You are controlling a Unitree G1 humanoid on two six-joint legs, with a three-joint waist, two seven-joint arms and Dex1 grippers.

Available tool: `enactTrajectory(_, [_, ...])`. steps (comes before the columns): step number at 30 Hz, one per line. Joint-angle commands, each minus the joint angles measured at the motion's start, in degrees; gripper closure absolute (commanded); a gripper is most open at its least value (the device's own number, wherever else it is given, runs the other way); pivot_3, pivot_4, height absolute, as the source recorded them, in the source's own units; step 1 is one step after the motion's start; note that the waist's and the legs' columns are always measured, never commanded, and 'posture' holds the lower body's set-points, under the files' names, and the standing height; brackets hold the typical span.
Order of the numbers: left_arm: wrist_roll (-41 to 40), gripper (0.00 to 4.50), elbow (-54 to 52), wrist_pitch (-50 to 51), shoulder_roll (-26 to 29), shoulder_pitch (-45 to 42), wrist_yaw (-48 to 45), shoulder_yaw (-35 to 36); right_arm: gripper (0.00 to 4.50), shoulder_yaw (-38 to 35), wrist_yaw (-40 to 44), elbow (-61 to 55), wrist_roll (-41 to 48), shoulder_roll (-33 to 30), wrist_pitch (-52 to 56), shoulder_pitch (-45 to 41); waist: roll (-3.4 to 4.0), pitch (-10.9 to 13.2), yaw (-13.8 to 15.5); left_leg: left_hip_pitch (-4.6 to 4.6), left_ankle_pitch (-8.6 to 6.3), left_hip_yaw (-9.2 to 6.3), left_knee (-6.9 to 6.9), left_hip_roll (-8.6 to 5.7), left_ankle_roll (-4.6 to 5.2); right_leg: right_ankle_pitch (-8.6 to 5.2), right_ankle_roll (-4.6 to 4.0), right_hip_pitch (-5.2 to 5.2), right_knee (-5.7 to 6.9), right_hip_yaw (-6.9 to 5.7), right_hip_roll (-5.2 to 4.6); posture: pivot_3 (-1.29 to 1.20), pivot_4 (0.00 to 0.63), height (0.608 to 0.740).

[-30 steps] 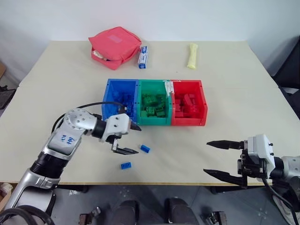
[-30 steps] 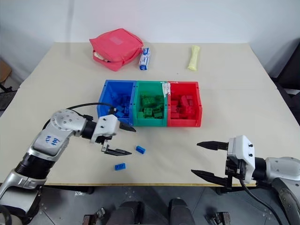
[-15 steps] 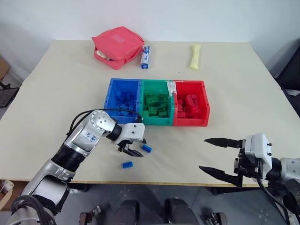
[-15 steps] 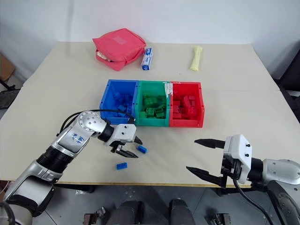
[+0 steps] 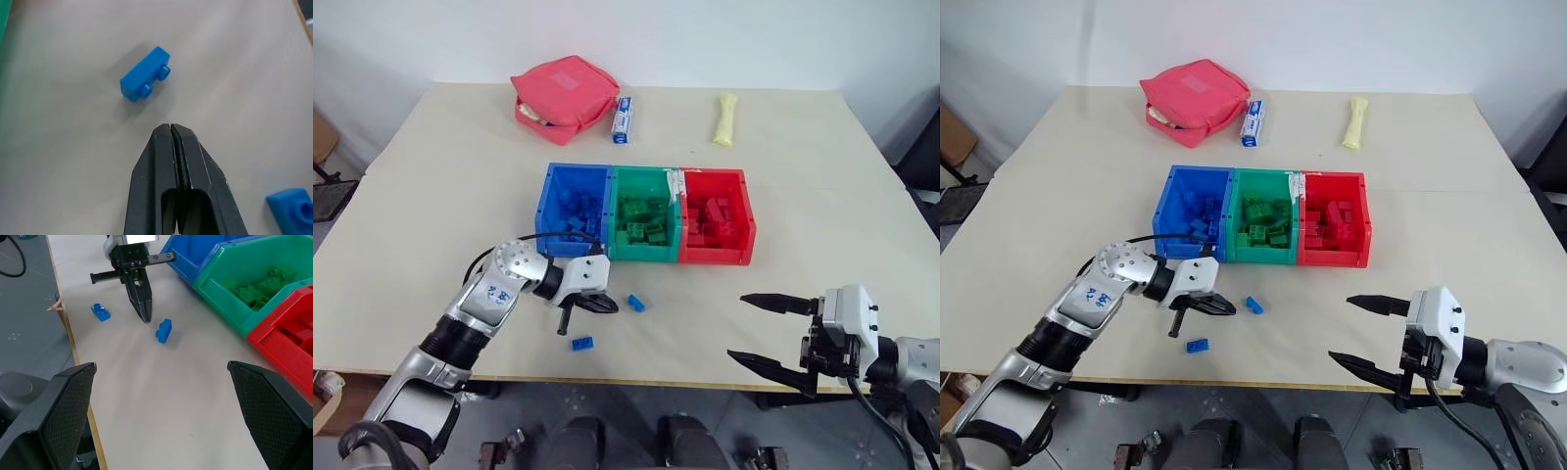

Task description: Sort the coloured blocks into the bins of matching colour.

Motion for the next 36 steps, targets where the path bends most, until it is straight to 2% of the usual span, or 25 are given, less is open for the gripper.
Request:
enactTrajectory(1, [-0.9, 4.1, -0.9, -3.9, 0.4, 0.7, 2.1, 3.5, 0.0, 0.1, 0.2, -0.5, 0.4, 0.3, -0.9, -0.1, 0.0, 0.0, 0.1, 0.0, 0.0, 0.0, 0.0, 0.0, 0.0, 0.0, 0.0, 0.0, 0.0, 0.0, -0.01, 0.0, 0.15, 0.74])
enactTrajectory(3, [-2.4, 3.63, -1.2, -2.4, -0.9, 0.2, 2.8, 4.7, 0.0, 0.2, 0.4, 0.0, 0.2, 0.3, -1.1, -0.3, 0.0, 0.0, 0.1, -0.01, -0.01, 0.0, 0.03, 0.0, 0.01, 0.0, 0.0, 0.0, -0.01, 0.0, -0.01, 0.0, 0.15, 0.74])
enactTrajectory(6, [-3.2, 2.69, -1.4, -6.2, -2.9, -1.5, 2.3, 4.6, 0.0, 0.4, 0.8, 0.6, -0.1, 0.2, -1.4, -0.5, 0.0, 0.0, 0.3, -0.04, -0.01, -0.02, 0.1, -0.02, 0.01, 0.03, 0.06, 0.03, -0.01, -0.02, -0.02, 0.0, 0.15, 0.74])
enactTrajectory(10, [-1.4, 1.54, 1.4, -9.7, -4.6, -4.1, 0.1, 1.8, 0.0, 0.2, 0.8, 0.6, -0.1, -0.3, -1.0, -0.5, -0.01, 0.0, 0.2, -0.08, -0.02, 0.01, 0.18, -0.05, 0.02, 0.06, 0.11, 0.04, -0.03, -0.01, -0.02, 0.0, 0.15, 0.74])
enactTrajectory(15, [4.3, 1.54, 8.4, -12.8, -7.0, -9.2, -0.3, -3.7, 0.0, -1.6, 0.1, -1.4, 1.1, -1.5, 1.2, 0.2, -0.02, 0.0, 0.2, -0.07, -0.01, 0.03, 0.18, -0.06, 0.02, 0.06, 0.11, 0.03, 0.0, -0.02, 0.02, 0.0, 0.15, 0.74])
enactTrajectory(21, [4.9, 1.54, 12.0, -14.1, -10.1, -11.3, -1.9, -5.7, 0.0, -4.1, -0.9, -3.2, 1.8, -1.6, 2.7, 1.8, -0.02, 0.0, 0.2, -0.08, -0.02, 0.02, 0.2, -0.05, 0.03, 0.06, 0.12, 0.02, 0.03, -0.01, 0.02, 0.0, 0.15, 0.74])
enactTrajectory(24, [6.4, 2.15, 12.9, -14.4, -10.2, -11.5, -2.4, -6.6, 0.0, -5.2, -0.4, -3.4, 1.8, -1.3, 2.4, 3.3, -0.04, 0.0, 0.2, -0.09, -0.03, 0.03, 0.23, -0.06, 0.05, 0.07, 0.13, 0.02, 0.03, 0.0, 0.01, 0.0, 0.15, 0.74])
enactTrajectory(30, [7.5, 3.96, 12.9, -14.0, -8.1, -11.1, -4.2, -6.7, 0.0, -6.0, 0.5, -3.2, 1.7, -1.0, 1.3, 5.0, -0.04, 0.0, 0.0, -0.06, -0.03, 0.04, 0.24, -0.06, 0.05, 0.07, 0.13, 0.04, 0.05, 0.02, 0.02, 0.0, 0.15, 0.74])
enactTrajectory(31, [7.4, 4.14, 12.5, -13.7, -7.8, -10.8, -4.1, -6.4, 0.0, -6.0, 0.7, -3.0, 1.5, -0.9, 1.0, 5.1, -0.04, 0.0, 0.0, -0.05, -0.03, 0.04, 0.24, -0.05, 0.04, 0.07, 0.13, 0.05, 0.06, 0.02, 0.03, 0.0, 0.15, 0.74])
enactTrajectory(34, [5.3, 4.14, 11.0, -11.8, -8.1, -9.4, -2.1, -3.8, 0.0, -5.5, 1.1, -2.5, 1.2, -0.2, -0.2, 4.9, -0.04, 0.0, 0.0, -0.03, -0.03, 0.03, 0.24, -0.04, 0.05, 0.07, 0.13, 0.04, 0.09, 0.02, 0.04, 0.0, 0.15, 0.74])
enactTrajectory(36, [0.4, 4.14, 7.4, -5.2, -7.7, -7.8, -2.7, -0.1, 0.0, -4.9, 0.0, -2.2, 1.9, 1.4, -1.0, 3.7, -0.04, 0.0, 0.0, -0.04, -0.03, 0.03, 0.24, -0.04, 0.05, 0.07, 0.13, 0.04, 0.1, 0.03, 0.03, 0.0, 0.15, 0.74])
